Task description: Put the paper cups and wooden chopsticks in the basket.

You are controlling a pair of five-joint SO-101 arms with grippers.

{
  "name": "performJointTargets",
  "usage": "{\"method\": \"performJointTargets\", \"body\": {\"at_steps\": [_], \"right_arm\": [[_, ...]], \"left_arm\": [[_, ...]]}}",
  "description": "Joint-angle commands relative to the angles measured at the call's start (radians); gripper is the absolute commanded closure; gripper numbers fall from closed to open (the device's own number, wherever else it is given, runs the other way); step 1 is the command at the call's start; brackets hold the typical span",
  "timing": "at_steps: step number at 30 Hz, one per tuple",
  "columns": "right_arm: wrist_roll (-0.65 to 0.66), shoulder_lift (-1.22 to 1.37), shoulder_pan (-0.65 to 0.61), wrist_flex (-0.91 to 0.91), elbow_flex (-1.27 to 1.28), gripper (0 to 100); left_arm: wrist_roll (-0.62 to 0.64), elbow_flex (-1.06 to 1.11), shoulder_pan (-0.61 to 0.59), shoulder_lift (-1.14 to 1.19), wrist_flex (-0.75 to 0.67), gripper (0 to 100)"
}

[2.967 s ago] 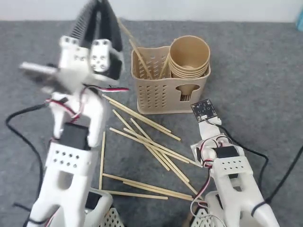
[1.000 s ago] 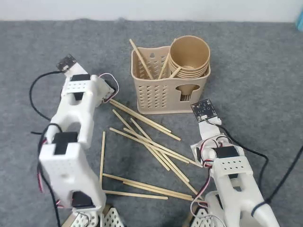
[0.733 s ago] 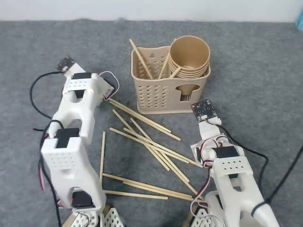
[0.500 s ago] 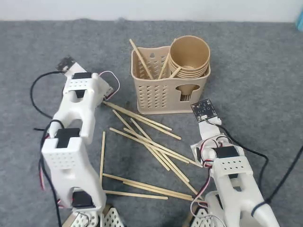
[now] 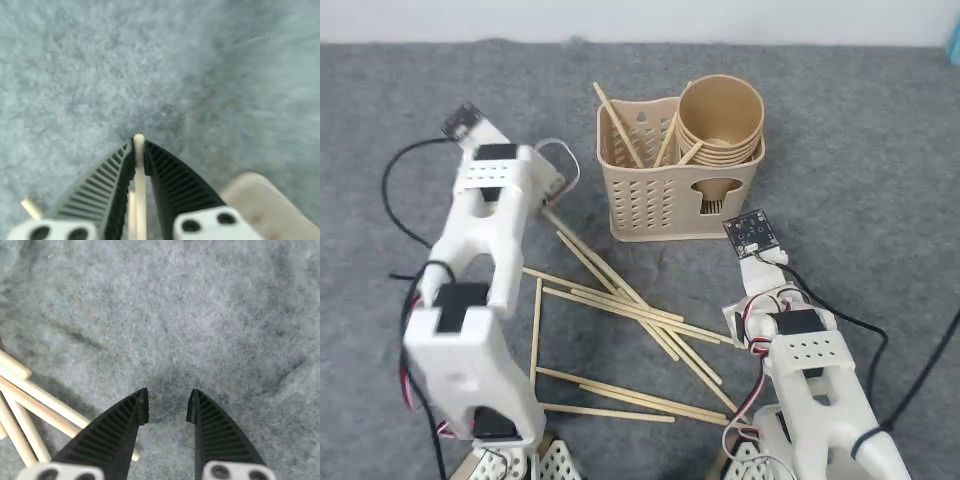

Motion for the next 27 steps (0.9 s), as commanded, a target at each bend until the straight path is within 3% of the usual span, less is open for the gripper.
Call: {"method": "performJointTargets", "body": {"at_steps": [1,8,14,20,27], "right_arm": [[0.015,-0.025,0.013,-0.027,-0.008,86.2],[0.015,-0.025,0.013,-0.027,-0.008,86.2],[0.015,-0.025,0.013,-0.027,-0.008,86.2],[0.015,-0.025,0.013,-0.027,-0.006,86.2],[0.015,-0.025,0.013,-0.027,-0.006,86.2]], "left_arm": [[-0.110,-0.036,-0.015,-0.307,0.017,99],[-0.377,-0.035,-0.006,-0.664,0.011,99],[-0.552,-0.031,0.009,-0.899,-0.143,99],[-0.571,-0.028,0.069,-1.039,-0.341,99],[-0.572,-0.002,0.201,-1.034,-0.697,99]]}}
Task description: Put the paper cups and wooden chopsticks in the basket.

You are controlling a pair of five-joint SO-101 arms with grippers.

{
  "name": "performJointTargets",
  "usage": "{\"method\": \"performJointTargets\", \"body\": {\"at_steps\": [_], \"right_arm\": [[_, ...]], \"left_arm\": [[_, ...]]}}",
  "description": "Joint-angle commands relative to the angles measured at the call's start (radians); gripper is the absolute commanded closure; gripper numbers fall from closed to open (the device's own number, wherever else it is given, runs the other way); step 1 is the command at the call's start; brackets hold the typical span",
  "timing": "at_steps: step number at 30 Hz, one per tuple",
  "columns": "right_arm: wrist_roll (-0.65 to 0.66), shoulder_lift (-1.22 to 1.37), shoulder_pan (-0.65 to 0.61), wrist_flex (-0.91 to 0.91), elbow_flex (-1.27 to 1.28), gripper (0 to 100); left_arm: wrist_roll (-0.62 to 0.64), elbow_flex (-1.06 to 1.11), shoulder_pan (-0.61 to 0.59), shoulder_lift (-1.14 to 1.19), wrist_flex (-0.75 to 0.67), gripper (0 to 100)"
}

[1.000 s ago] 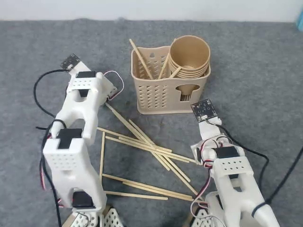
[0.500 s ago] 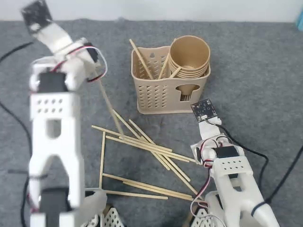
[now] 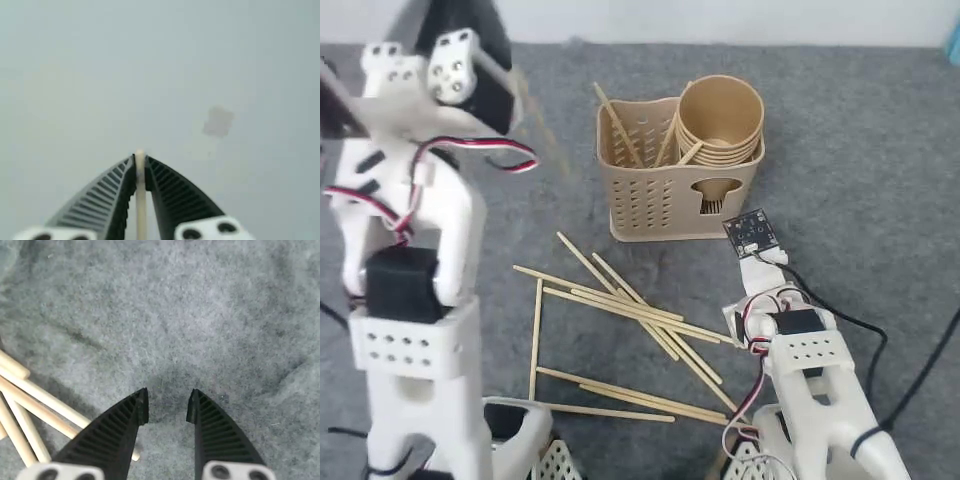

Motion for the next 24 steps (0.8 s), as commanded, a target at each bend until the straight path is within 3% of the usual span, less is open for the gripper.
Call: {"method": "performJointTargets", "body": {"at_steps": [1,13,21,24], "right_arm": [[0.015,-0.025,0.013,-0.027,-0.006,86.2],[0.015,-0.025,0.039,-0.041,-0.009,86.2],[0.015,-0.024,0.053,-0.067,-0.008,86.2],[0.015,-0.024,0.053,-0.068,-0.008,86.2]], "left_arm": [[-0.014,0.008,0.071,-0.006,-0.264,99],[-0.015,0.280,0.100,0.192,-0.740,99],[-0.015,0.473,0.106,0.203,-0.766,99],[-0.014,0.507,0.098,0.201,-0.760,94]]}}
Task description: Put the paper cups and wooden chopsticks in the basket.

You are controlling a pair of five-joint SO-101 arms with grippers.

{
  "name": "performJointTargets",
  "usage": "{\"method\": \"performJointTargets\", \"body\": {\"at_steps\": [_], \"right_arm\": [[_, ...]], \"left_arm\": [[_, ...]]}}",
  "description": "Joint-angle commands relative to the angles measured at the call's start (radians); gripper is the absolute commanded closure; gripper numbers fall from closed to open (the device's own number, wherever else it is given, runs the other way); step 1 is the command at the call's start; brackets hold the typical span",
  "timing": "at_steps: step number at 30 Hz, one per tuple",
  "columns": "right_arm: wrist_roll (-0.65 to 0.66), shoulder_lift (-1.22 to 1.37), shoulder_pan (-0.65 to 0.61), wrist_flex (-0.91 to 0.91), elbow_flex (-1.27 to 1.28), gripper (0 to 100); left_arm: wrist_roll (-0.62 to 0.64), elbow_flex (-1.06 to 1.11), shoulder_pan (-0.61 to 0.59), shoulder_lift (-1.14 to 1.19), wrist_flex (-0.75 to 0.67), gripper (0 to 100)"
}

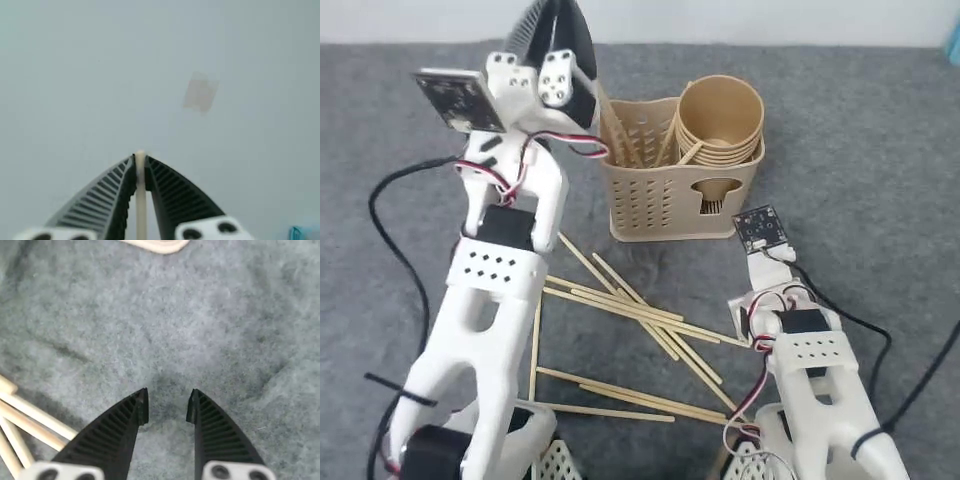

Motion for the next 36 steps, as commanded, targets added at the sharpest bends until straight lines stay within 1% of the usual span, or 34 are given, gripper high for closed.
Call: {"method": "performJointTargets", "body": {"at_steps": [1,3,5,10,14,16,18,20,22,23,26,28,32,36], "right_arm": [[0.015,-0.024,0.013,-0.022,-0.008,86.2],[0.015,-0.024,0.013,-0.022,-0.008,86.2],[0.015,-0.024,0.013,-0.022,-0.008,86.2],[0.015,-0.024,0.013,-0.022,-0.008,86.2],[0.015,-0.024,0.013,-0.022,-0.008,86.2],[0.015,-0.024,0.013,-0.022,-0.008,86.2],[0.015,-0.024,0.013,-0.019,-0.006,86.2],[0.015,-0.024,0.013,-0.016,-0.005,86.2],[0.014,-0.024,0.013,-0.016,-0.003,86.2],[0.011,-0.024,0.013,-0.016,-0.003,86.2],[0.009,-0.031,0.010,-0.022,0.015,86.2],[0.009,-0.033,-0.012,-0.013,0.017,86.2],[0.009,-0.036,-0.050,0.022,0.020,86.2],[0.017,-0.038,-0.082,0.088,-0.008,86.2]], "left_arm": [[-0.009,0.028,-0.006,-0.005,-0.020,90],[-0.008,0.041,-0.029,-0.032,0.002,83],[-0.006,0.031,-0.035,-0.080,0.092,79],[-0.006,-0.041,-0.043,-0.267,0.411,79],[-0.005,-0.050,-0.106,-0.457,0.669,79],[-0.006,-0.033,-0.183,-0.542,0.813,79],[-0.006,0.024,-0.293,-0.615,0.939,79],[-0.006,0.125,-0.414,-0.666,1.017,79],[-0.006,0.292,-0.535,-0.697,1.023,79],[-0.006,0.390,-0.583,-0.701,0.991,79],[-0.008,0.662,-0.667,-0.687,0.807,79],[-0.011,0.783,-0.690,-0.664,0.713,79],[-0.011,0.865,-0.687,-0.566,0.698,79],[-0.011,0.802,-0.707,-0.427,0.697,79]]}}
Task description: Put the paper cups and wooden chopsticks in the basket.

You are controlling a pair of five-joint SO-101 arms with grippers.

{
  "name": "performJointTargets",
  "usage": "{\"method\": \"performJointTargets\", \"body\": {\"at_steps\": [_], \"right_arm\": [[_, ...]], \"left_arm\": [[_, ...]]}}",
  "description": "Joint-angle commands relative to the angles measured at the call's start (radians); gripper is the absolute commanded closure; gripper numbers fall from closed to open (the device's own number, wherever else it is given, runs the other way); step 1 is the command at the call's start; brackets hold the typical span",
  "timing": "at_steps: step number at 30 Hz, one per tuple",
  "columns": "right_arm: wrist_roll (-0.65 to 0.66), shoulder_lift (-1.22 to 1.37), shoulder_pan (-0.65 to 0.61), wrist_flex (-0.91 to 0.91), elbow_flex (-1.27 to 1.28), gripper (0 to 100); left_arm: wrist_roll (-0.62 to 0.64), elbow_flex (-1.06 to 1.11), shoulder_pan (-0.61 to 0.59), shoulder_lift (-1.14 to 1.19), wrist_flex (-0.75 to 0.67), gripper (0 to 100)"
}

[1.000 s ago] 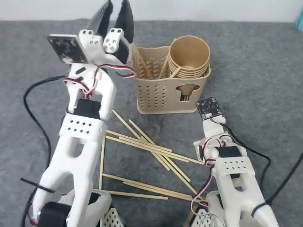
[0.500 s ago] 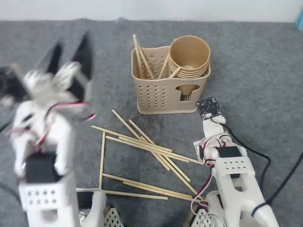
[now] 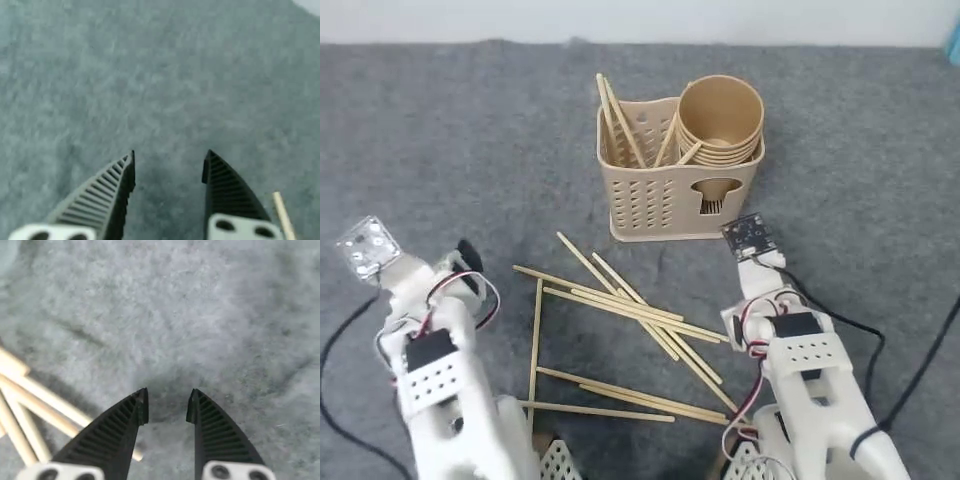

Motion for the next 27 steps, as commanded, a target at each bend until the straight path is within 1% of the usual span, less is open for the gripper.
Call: {"method": "performJointTargets", "body": {"at_steps": [1,4,7,9,12,14,17,20,23,27], "right_arm": [[0.017,-0.038,-0.021,0.108,-0.063,86.2],[0.020,-0.058,-0.016,0.309,-0.206,86.2],[0.066,-0.119,-0.025,0.483,-0.347,86.2],[0.078,-0.162,-0.096,0.556,-0.411,86.1],[0.086,-0.197,-0.285,0.611,-0.437,85.9],[0.086,-0.196,-0.404,0.604,-0.436,85.8],[0.086,-0.148,-0.501,0.533,-0.436,85.8],[0.086,-0.028,-0.513,0.404,-0.436,85.8],[0.086,0.137,-0.513,0.268,-0.446,85.8],[0.086,0.355,-0.518,0.166,-0.499,85.8]], "left_arm": [[-0.002,-0.065,-0.029,0.150,-0.037,79],[0.002,-0.131,-0.032,0.284,-0.058,79],[0.006,-0.219,-0.034,0.434,-0.069,79],[0.043,-0.275,-0.046,0.526,-0.064,79],[0.097,-0.355,-0.084,0.638,-0.064,79],[0.129,-0.397,-0.100,0.697,-0.064,79],[0.176,-0.449,-0.140,0.761,-0.051,79],[0.203,-0.512,-0.172,0.818,-0.009,79],[0.212,-0.555,-0.187,0.872,0.000,79],[0.212,-0.588,-0.187,0.898,0.029,79]]}}
